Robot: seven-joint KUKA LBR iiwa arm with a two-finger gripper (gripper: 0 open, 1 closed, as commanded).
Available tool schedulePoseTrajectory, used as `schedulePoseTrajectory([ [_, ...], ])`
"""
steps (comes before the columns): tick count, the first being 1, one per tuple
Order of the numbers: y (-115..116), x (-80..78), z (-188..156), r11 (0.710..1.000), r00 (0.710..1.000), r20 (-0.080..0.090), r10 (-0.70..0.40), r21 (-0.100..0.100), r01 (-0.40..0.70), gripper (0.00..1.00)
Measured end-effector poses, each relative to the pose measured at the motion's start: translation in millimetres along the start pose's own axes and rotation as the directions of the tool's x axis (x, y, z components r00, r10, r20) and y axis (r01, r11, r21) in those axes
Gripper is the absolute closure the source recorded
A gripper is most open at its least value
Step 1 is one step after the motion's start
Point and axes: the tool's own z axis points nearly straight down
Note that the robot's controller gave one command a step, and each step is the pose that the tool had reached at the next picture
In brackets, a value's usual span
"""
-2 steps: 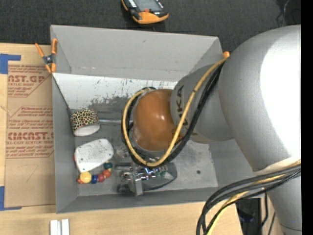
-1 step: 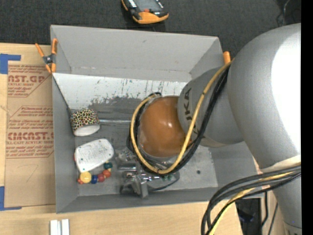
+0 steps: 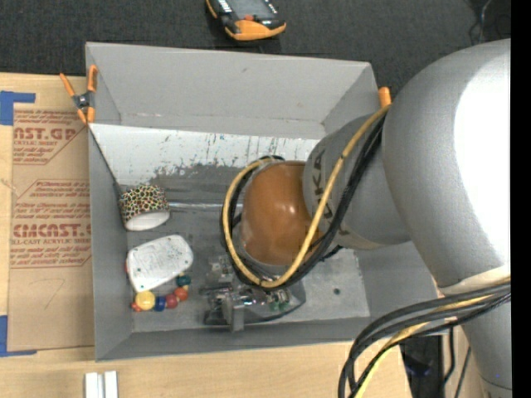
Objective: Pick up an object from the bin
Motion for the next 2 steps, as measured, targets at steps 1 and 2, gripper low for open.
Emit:
schedulePoseTrajectory([
  [1,0.0,-0.1,-0.1,1.0,1.0,0.0,0.001,0.0,-0.001,1.0],
  [2,1.0,-0.8,-2.6,1.0,1.0,0.003,0.0,-0.002,0.0,1.0],
])
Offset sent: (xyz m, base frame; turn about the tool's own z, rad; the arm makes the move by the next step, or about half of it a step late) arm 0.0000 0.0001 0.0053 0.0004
